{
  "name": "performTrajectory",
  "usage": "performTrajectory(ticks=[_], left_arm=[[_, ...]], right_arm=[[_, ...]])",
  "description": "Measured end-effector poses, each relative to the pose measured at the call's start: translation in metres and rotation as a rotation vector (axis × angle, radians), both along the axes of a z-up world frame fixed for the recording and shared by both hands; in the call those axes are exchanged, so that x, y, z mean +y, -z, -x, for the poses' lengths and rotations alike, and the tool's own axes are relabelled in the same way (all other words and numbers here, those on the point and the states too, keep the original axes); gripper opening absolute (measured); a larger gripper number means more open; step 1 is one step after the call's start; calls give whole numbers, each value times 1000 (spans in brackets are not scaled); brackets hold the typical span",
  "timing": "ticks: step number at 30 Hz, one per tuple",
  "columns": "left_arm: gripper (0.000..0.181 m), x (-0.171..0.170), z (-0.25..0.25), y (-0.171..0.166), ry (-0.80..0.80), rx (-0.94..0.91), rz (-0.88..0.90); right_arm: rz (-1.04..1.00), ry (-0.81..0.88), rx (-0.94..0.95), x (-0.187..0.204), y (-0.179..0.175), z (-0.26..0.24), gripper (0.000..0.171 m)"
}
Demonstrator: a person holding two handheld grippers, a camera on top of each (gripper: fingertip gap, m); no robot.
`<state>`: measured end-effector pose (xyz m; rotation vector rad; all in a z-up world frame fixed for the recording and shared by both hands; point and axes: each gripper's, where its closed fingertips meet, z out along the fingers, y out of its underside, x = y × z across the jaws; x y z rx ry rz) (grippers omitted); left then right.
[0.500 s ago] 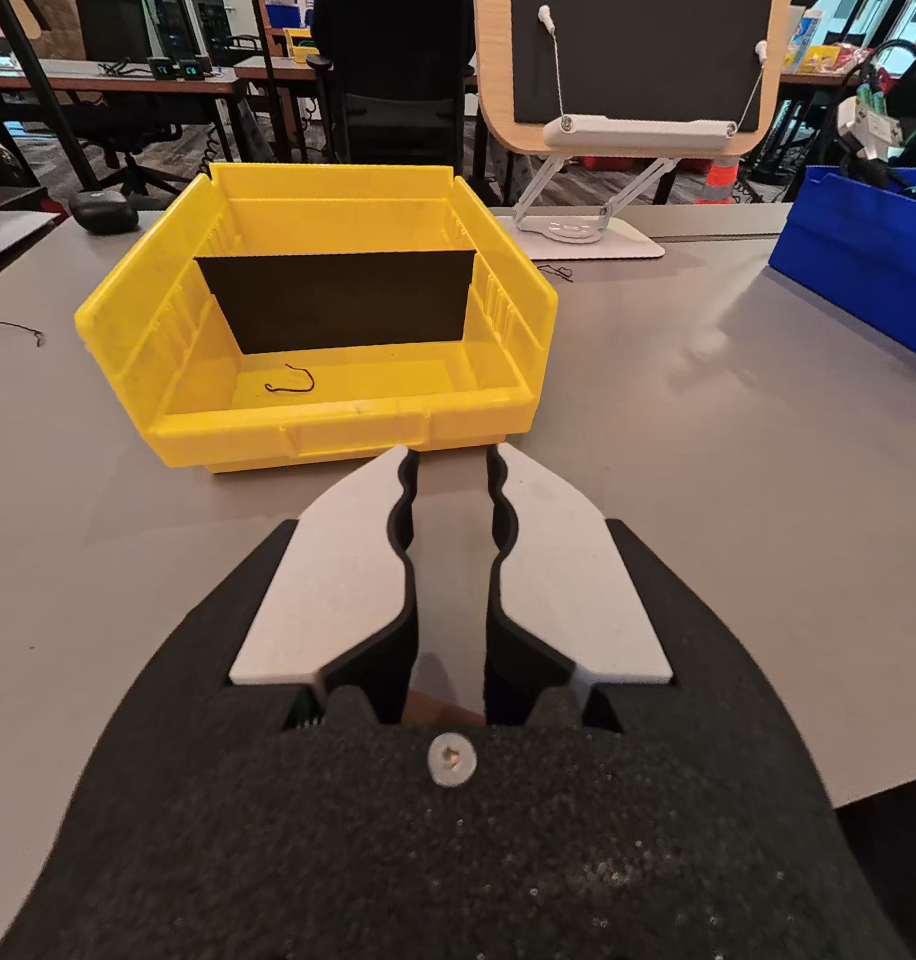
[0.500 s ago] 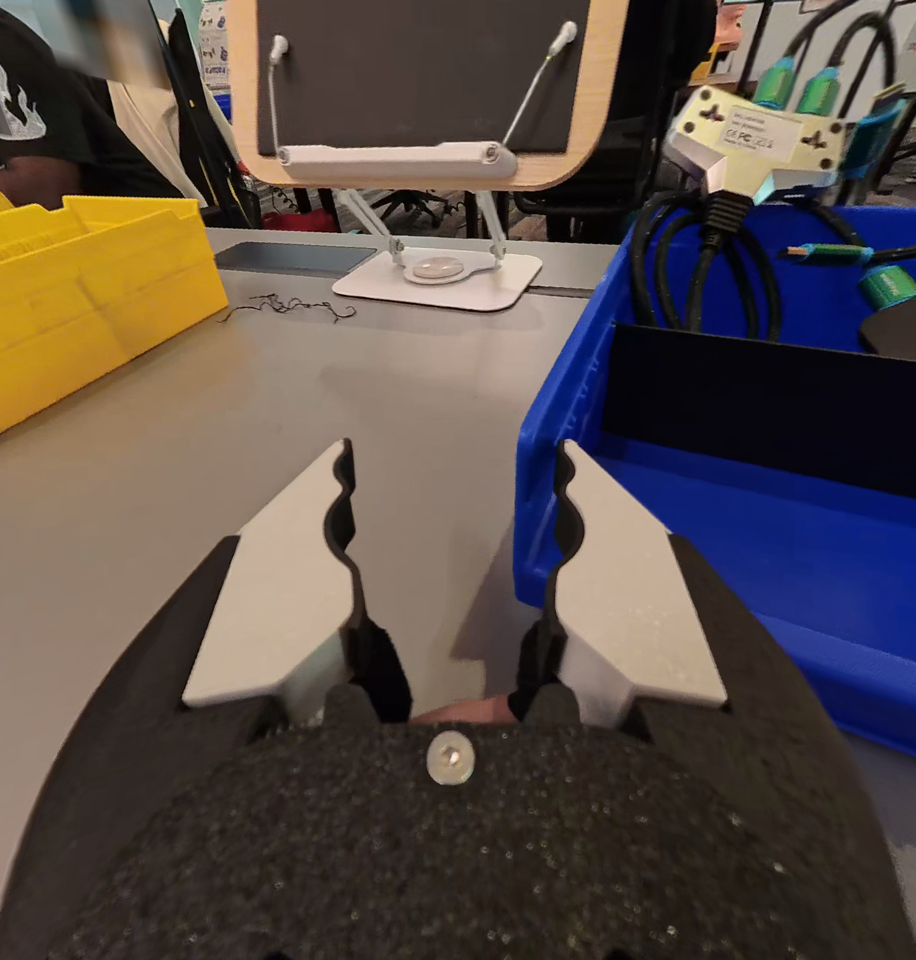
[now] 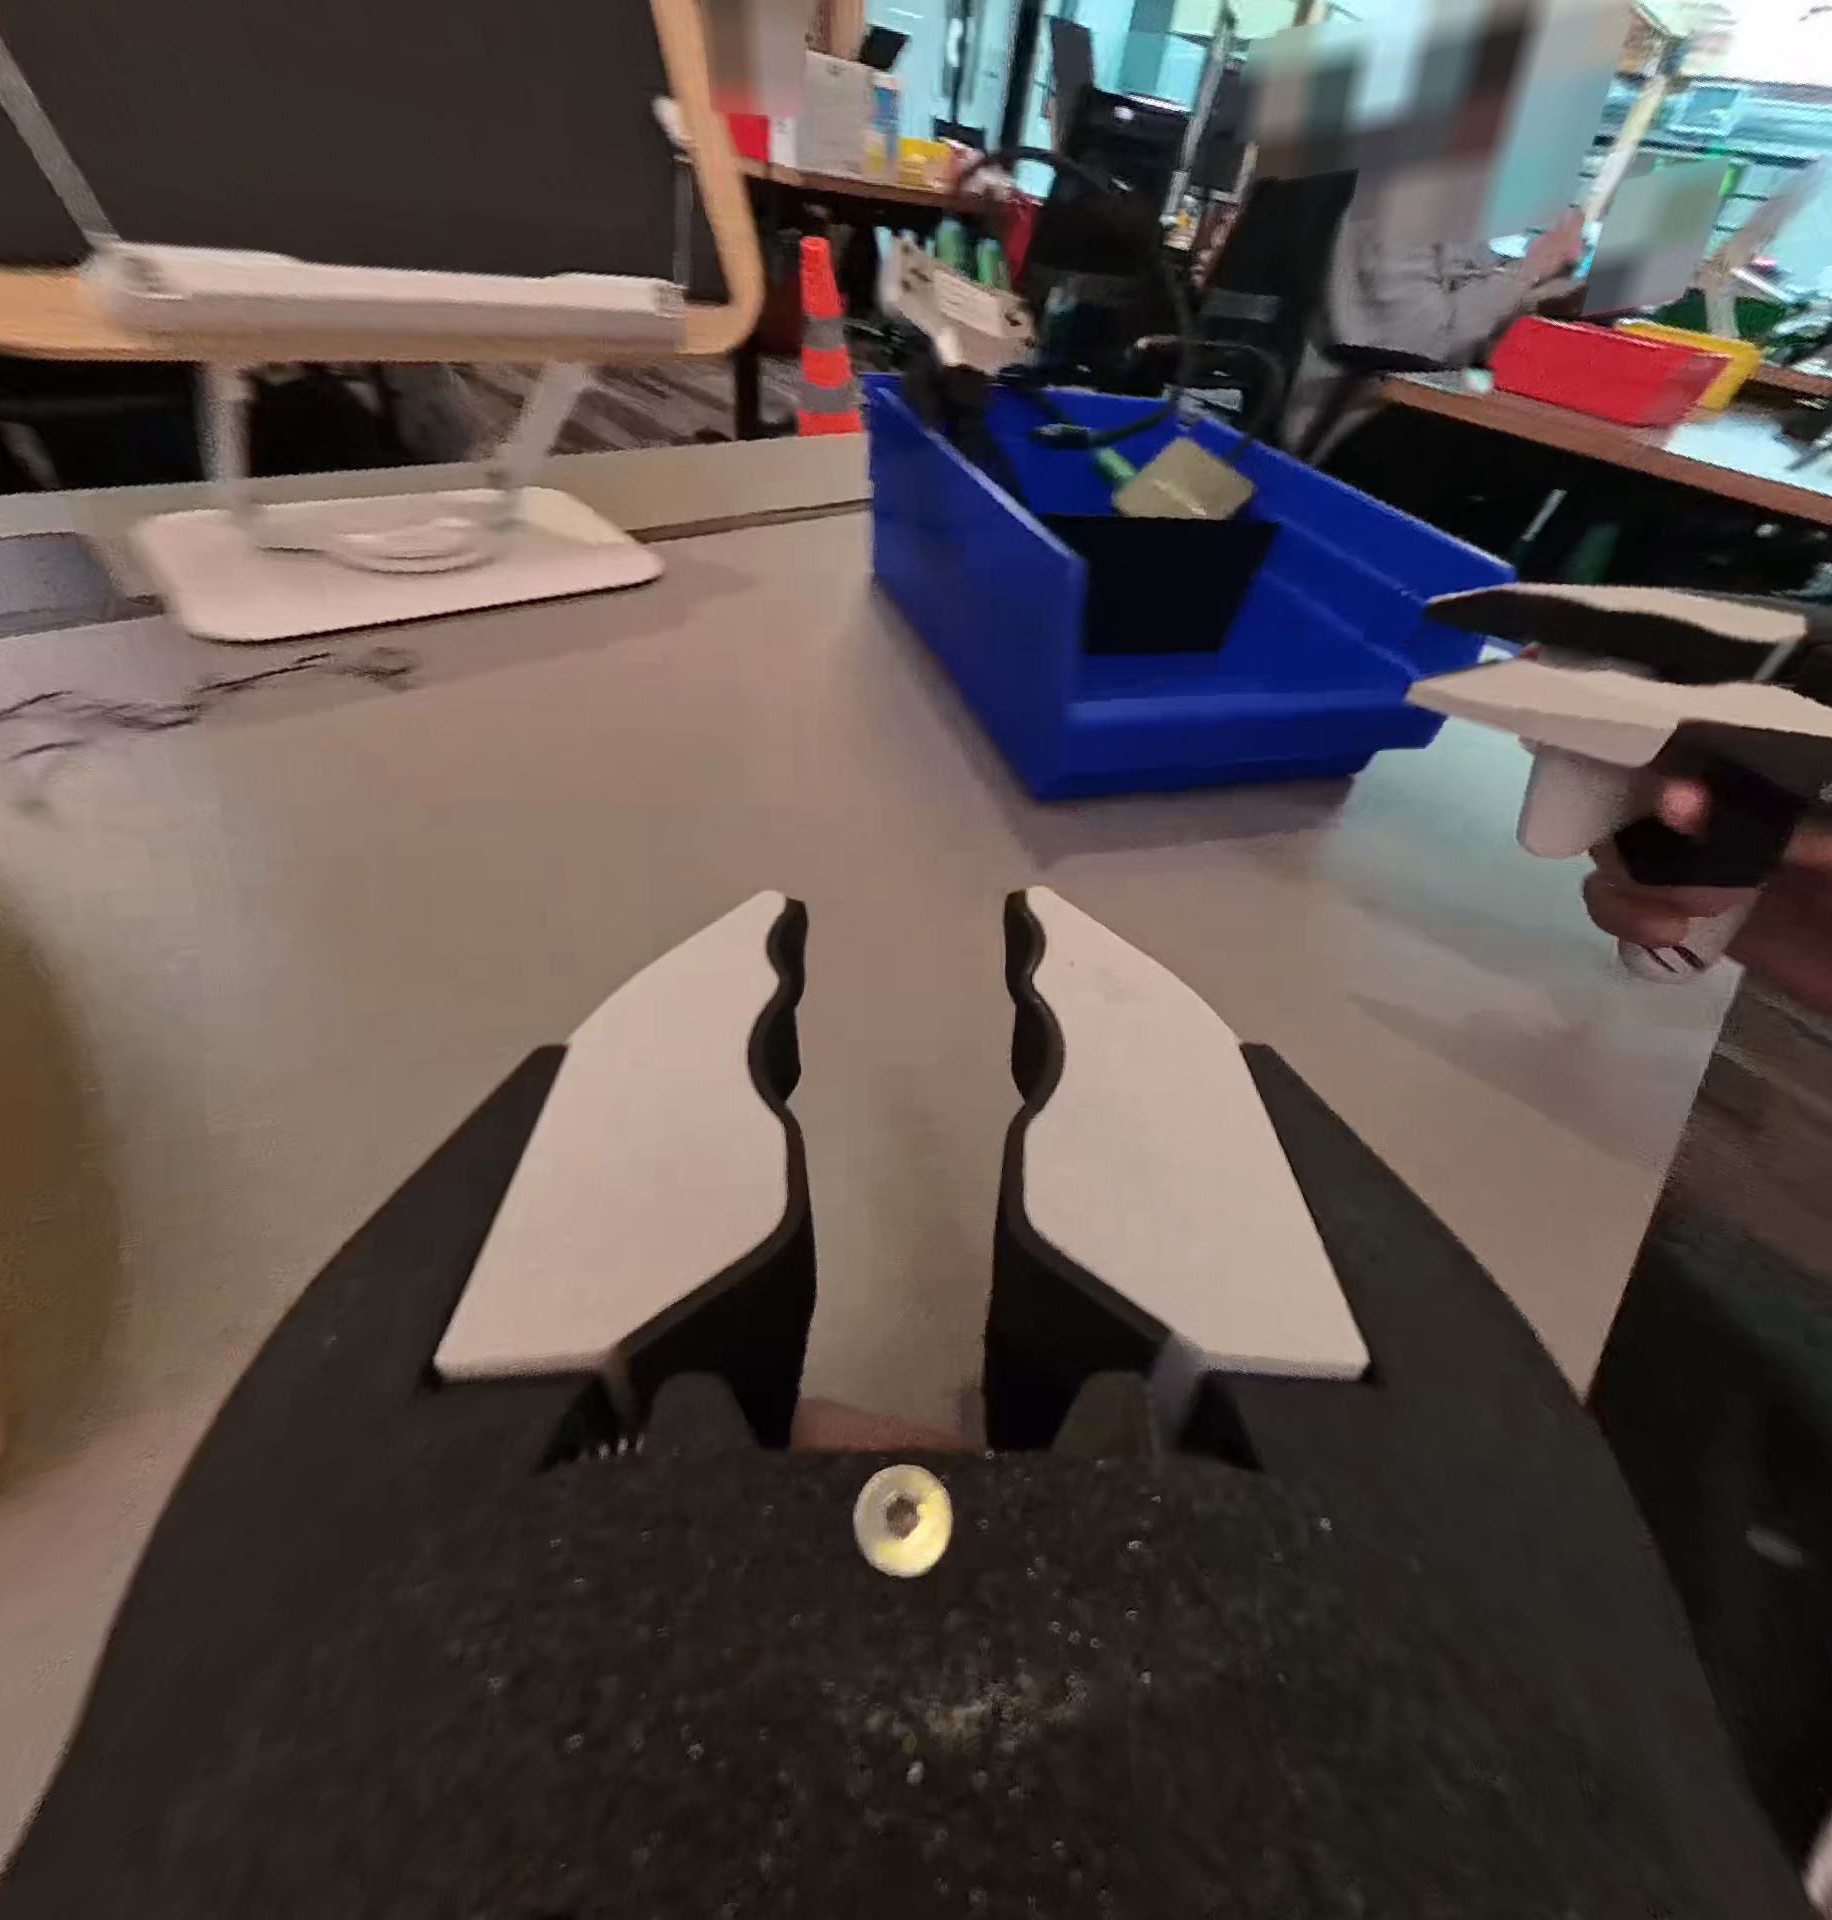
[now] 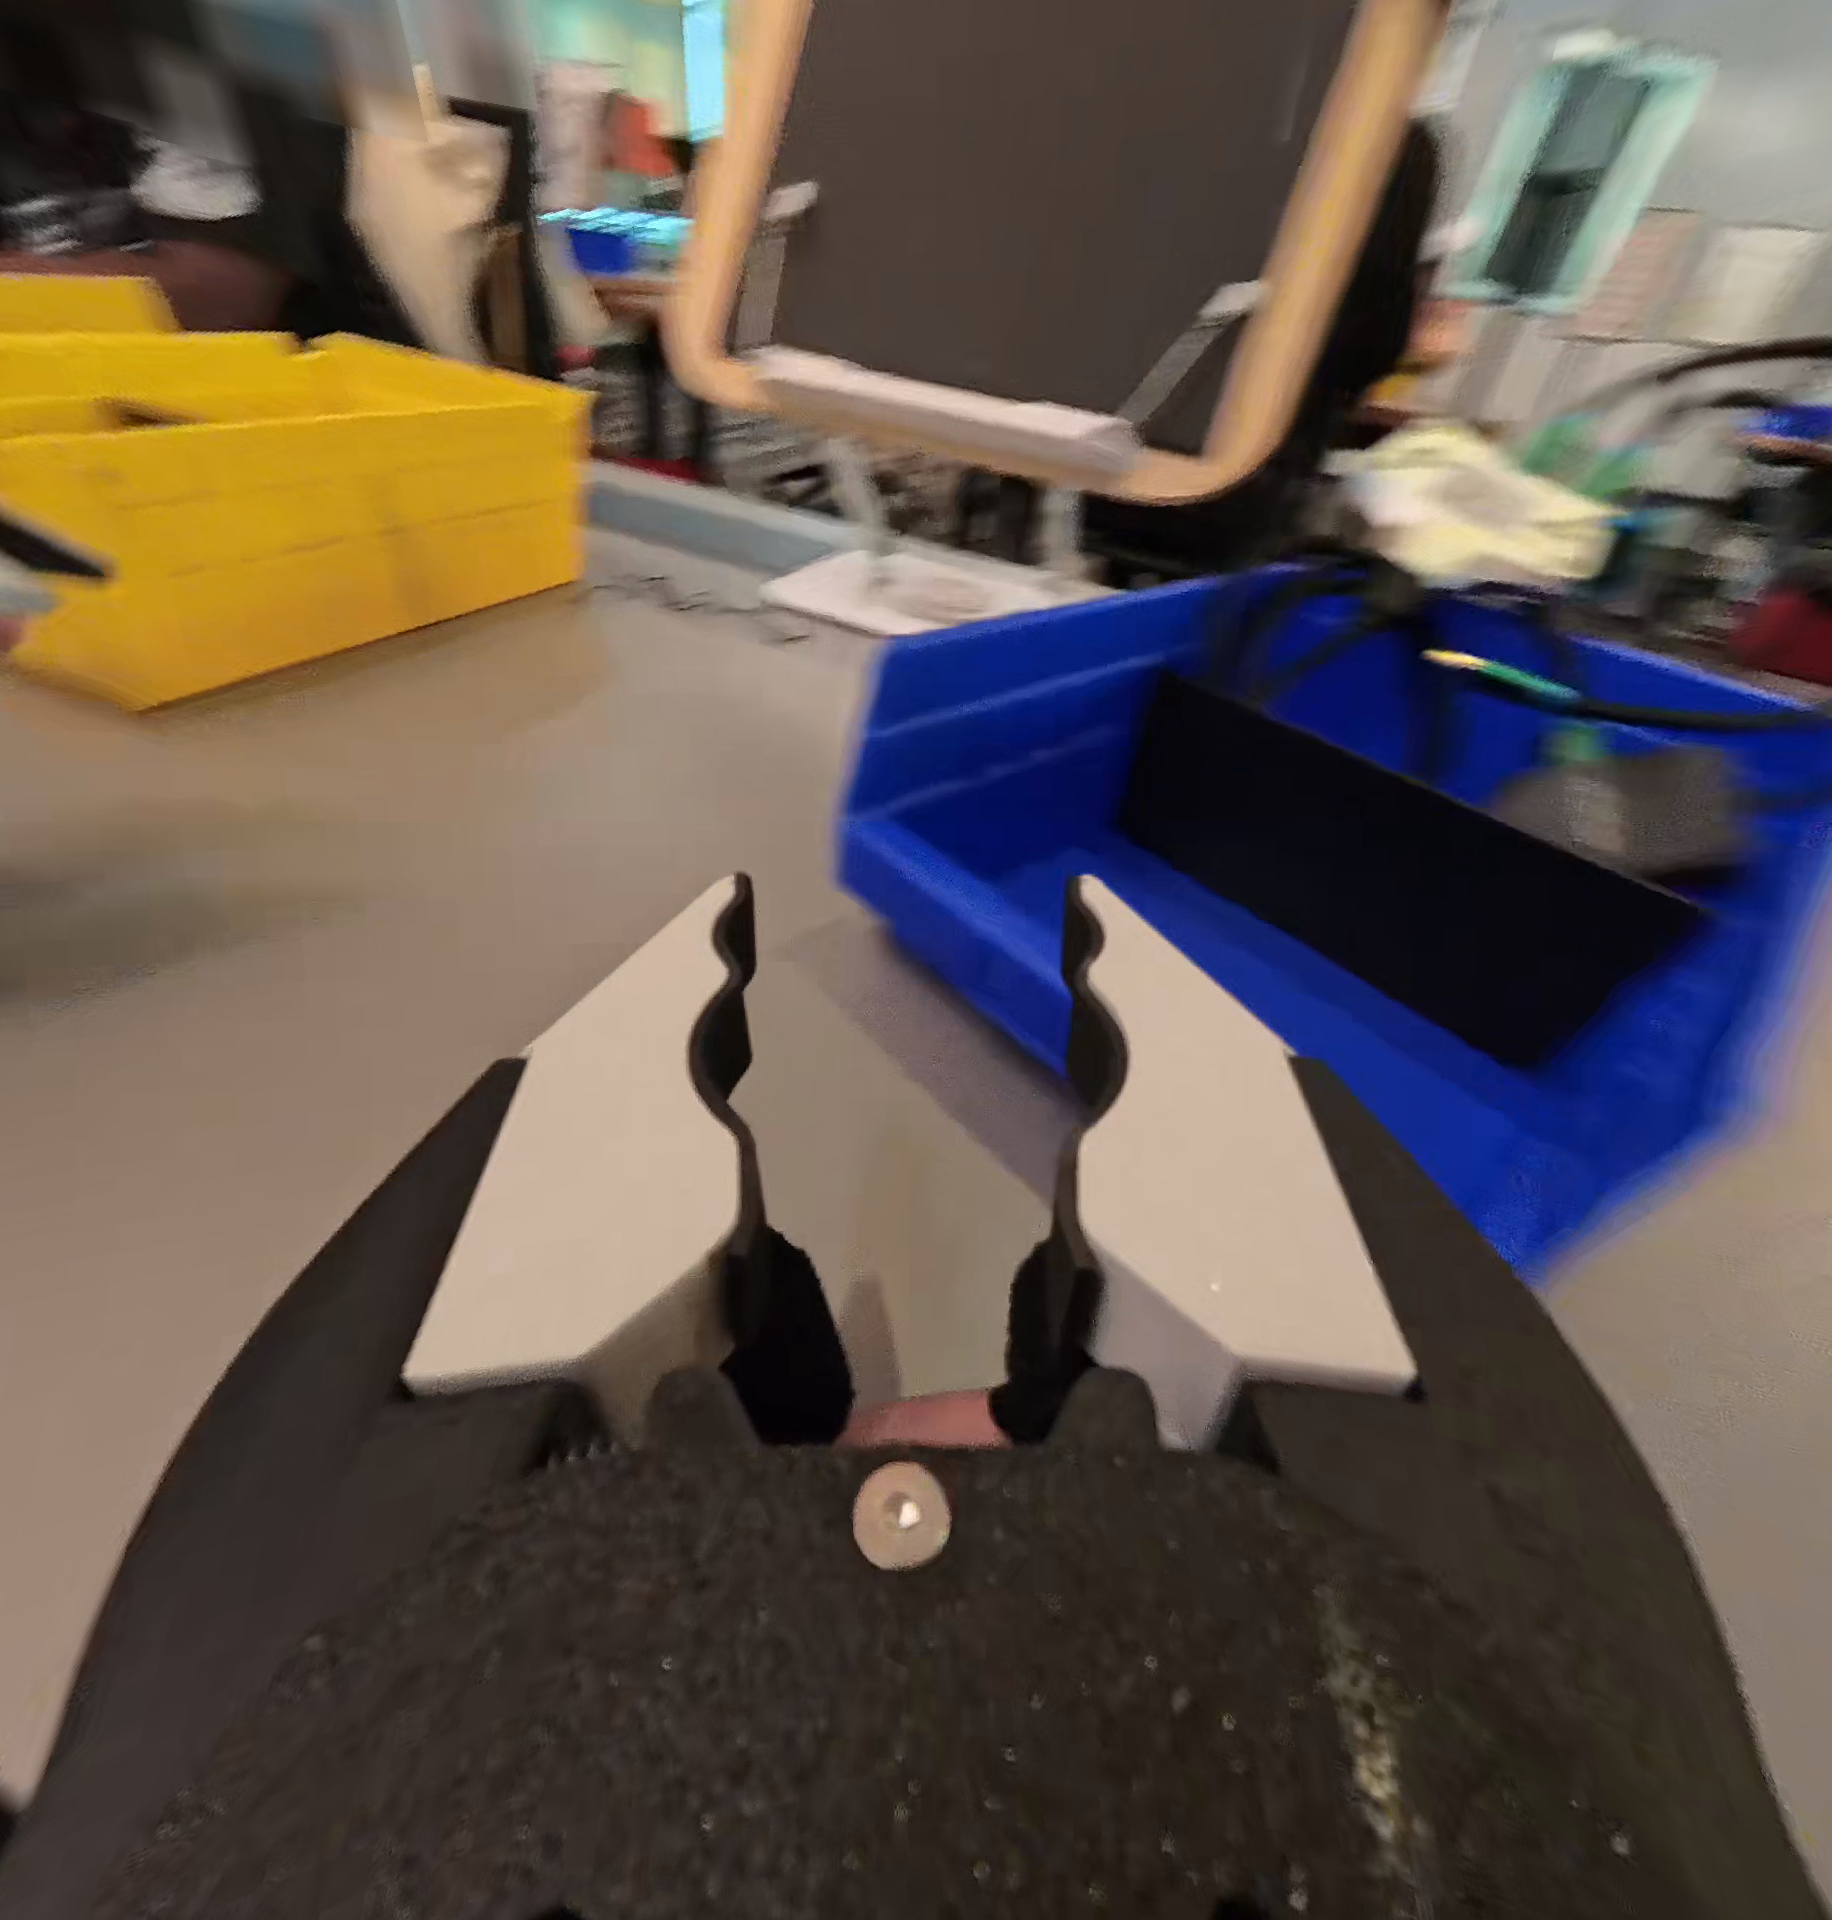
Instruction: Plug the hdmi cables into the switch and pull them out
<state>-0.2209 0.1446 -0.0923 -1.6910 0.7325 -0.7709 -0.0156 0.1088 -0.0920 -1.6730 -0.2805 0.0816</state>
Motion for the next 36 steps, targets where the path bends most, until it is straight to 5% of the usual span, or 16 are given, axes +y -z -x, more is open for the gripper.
performTrajectory(ticks=[4,9,12,16,20,25,36], left_arm=[[37,13,-95,-4,92,23,41],[47,47,-187,9,93,123,104],[42,73,-199,15,-22,146,121],[22,85,-206,37,-83,200,220],[4,81,-203,35,-156,278,81],[4,62,-167,19,-260,215,77],[3,44,31,1,-528,215,9]], right_arm=[[-34,397,119,-14,-10,-100,57],[91,527,152,-8,21,-134,57],[82,582,85,-8,19,-149,48],[132,545,317,8,29,-151,32],[155,638,229,20,30,-159,5],[161,695,214,21,14,-143,1],[94,329,101,51,-1,44,2]])
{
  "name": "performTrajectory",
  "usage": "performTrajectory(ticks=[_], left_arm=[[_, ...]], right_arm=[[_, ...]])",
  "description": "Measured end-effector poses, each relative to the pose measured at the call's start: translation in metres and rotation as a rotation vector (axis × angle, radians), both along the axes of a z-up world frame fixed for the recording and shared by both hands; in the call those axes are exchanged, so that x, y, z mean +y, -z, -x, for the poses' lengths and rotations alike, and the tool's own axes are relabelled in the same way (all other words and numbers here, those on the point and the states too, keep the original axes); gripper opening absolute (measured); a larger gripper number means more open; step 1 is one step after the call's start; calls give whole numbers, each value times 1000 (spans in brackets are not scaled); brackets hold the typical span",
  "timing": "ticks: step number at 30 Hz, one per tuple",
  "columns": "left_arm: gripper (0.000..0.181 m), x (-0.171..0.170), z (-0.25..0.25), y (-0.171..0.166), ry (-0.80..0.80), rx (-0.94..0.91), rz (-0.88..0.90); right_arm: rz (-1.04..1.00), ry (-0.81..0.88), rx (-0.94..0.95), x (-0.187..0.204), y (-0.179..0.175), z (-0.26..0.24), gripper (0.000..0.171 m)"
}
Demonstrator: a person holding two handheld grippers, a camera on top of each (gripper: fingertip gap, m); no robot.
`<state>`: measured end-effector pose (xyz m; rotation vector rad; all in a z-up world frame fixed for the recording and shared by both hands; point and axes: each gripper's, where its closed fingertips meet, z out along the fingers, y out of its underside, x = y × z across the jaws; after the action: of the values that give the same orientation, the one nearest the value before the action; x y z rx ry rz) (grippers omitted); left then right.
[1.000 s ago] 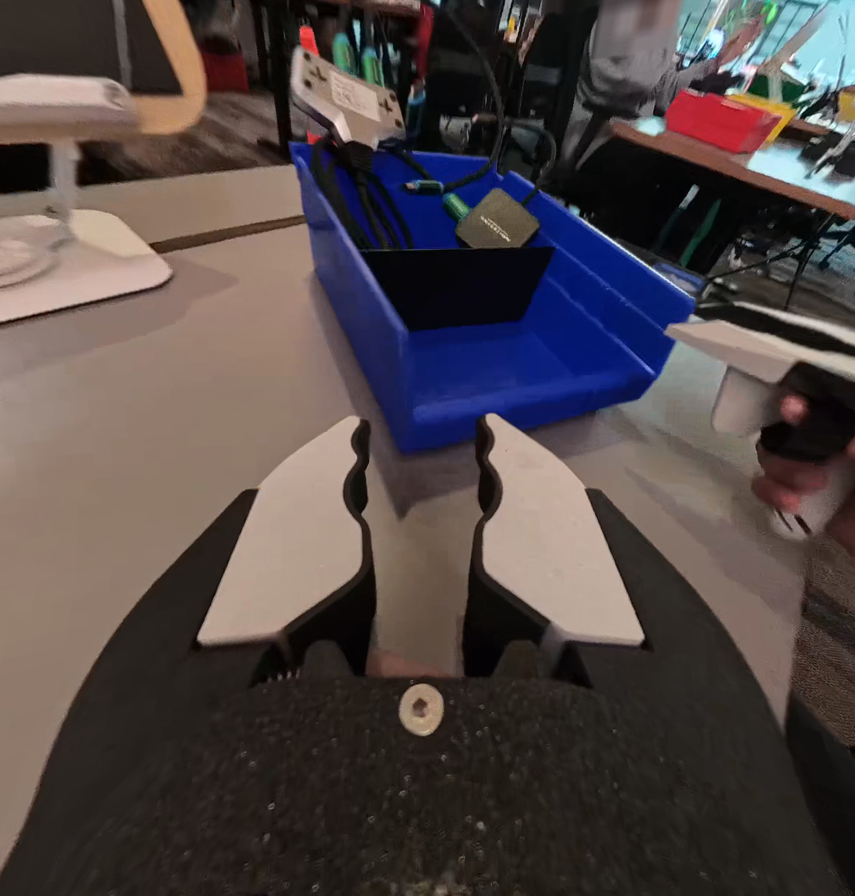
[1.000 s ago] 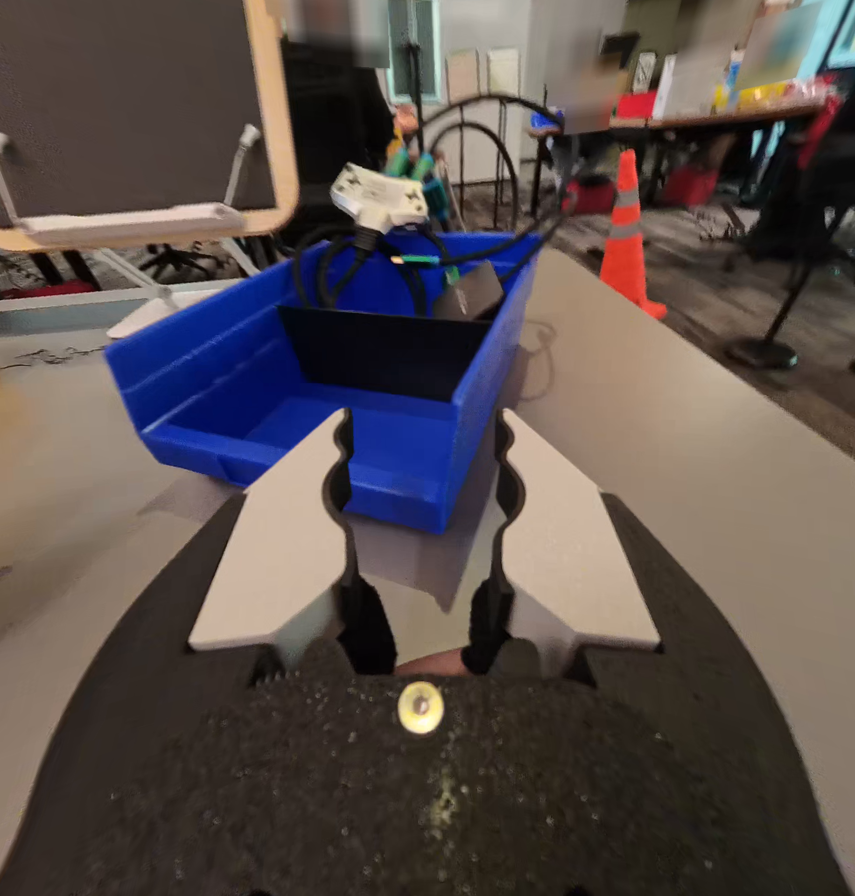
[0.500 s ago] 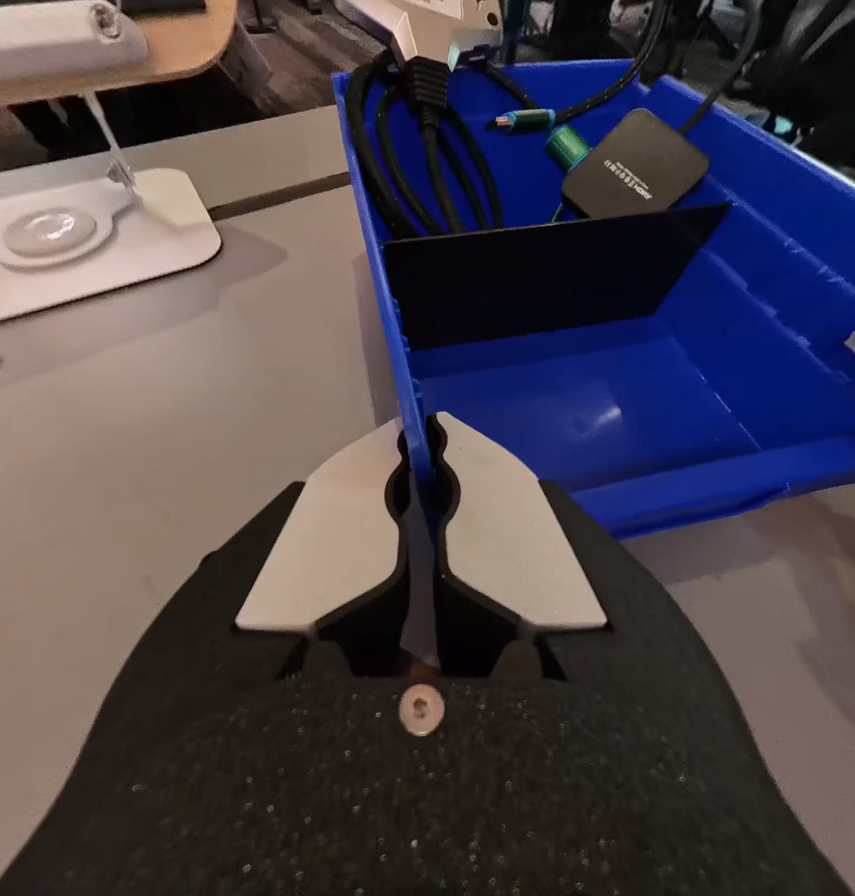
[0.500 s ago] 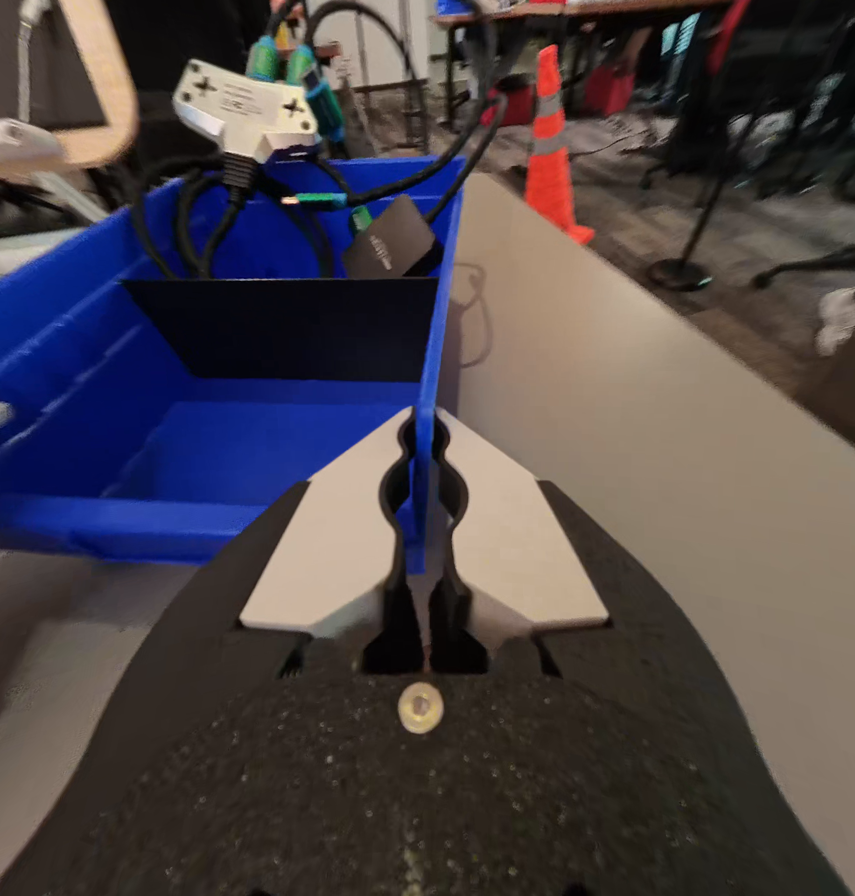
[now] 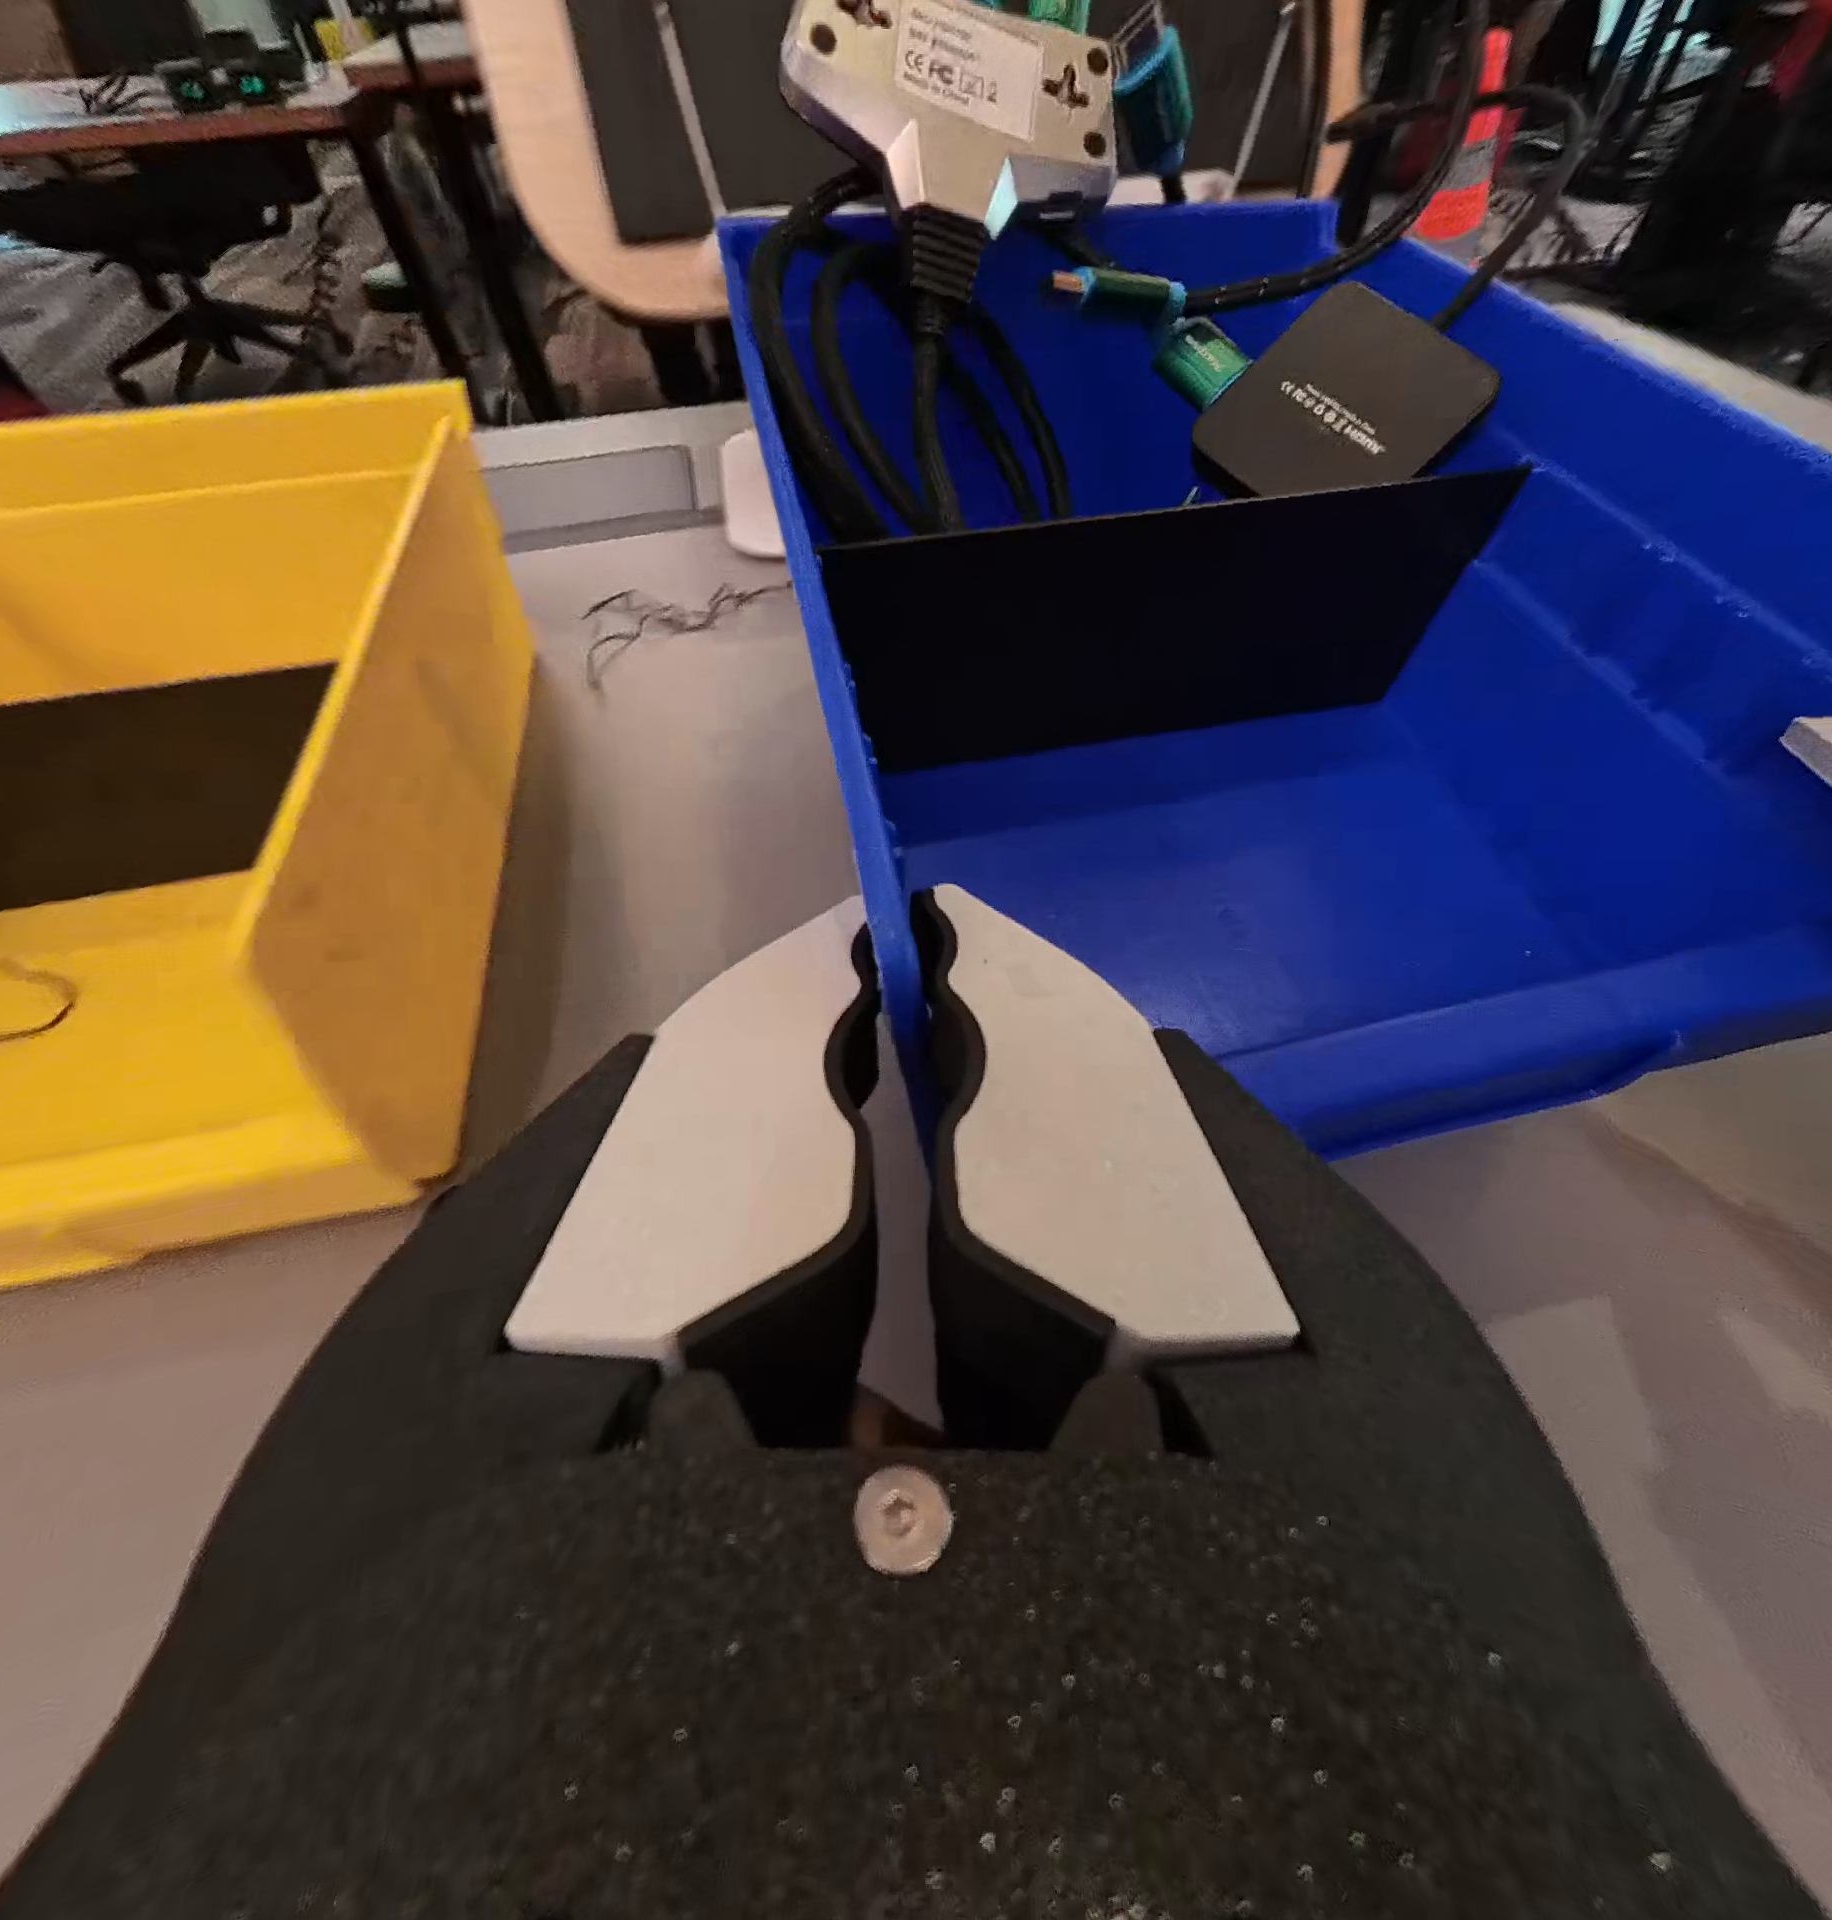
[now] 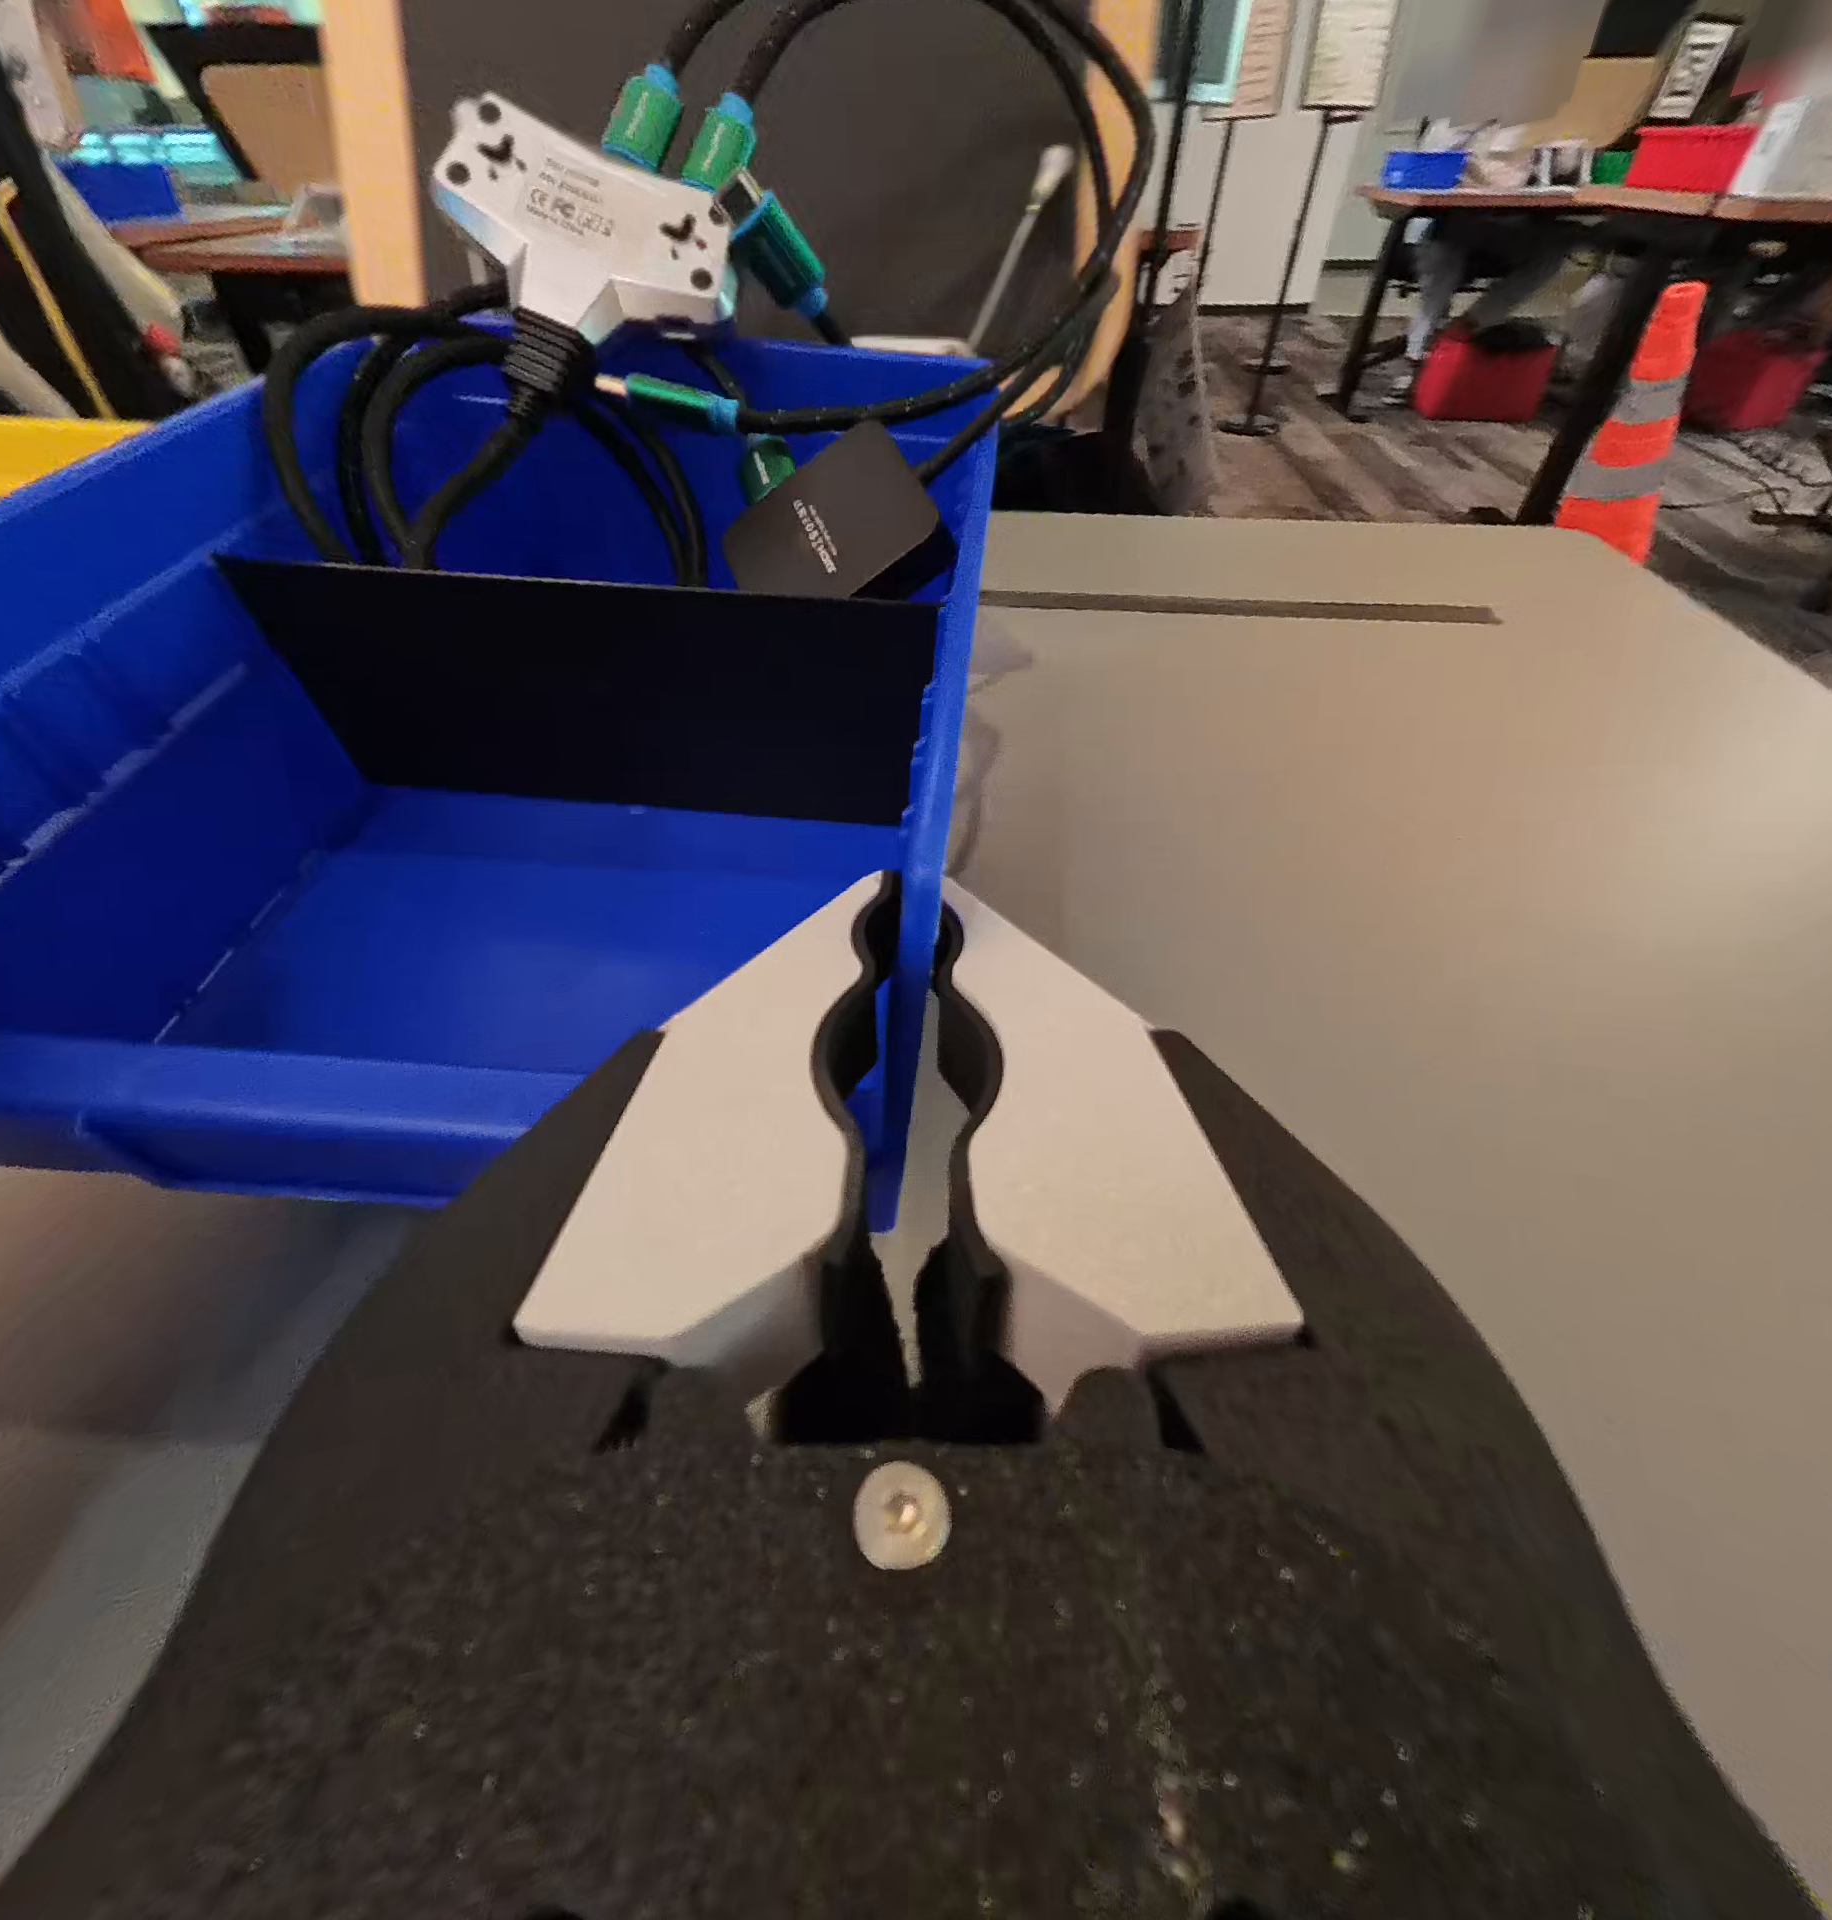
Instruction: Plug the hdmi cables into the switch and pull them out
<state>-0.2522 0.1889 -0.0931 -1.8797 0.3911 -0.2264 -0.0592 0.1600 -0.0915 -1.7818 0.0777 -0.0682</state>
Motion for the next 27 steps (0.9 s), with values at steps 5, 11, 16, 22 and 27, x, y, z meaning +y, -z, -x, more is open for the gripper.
performTrajectory(ticks=[5,11,16,22,27], left_arm=[[4,-5,31,20,-53,12,59],[15,-14,27,35,80,77,89],[32,-42,35,-6,222,-119,45],[37,-20,178,-19,-10,-86,-32],[55,34,312,33,-265,5,74]], right_arm=[[70,-74,9,9,18,34,2],[129,-140,26,12,31,36,3],[51,-282,32,1,18,31,17],[-52,-355,12,-28,0,13,28],[-48,-286,6,-46,2,-10,28]])
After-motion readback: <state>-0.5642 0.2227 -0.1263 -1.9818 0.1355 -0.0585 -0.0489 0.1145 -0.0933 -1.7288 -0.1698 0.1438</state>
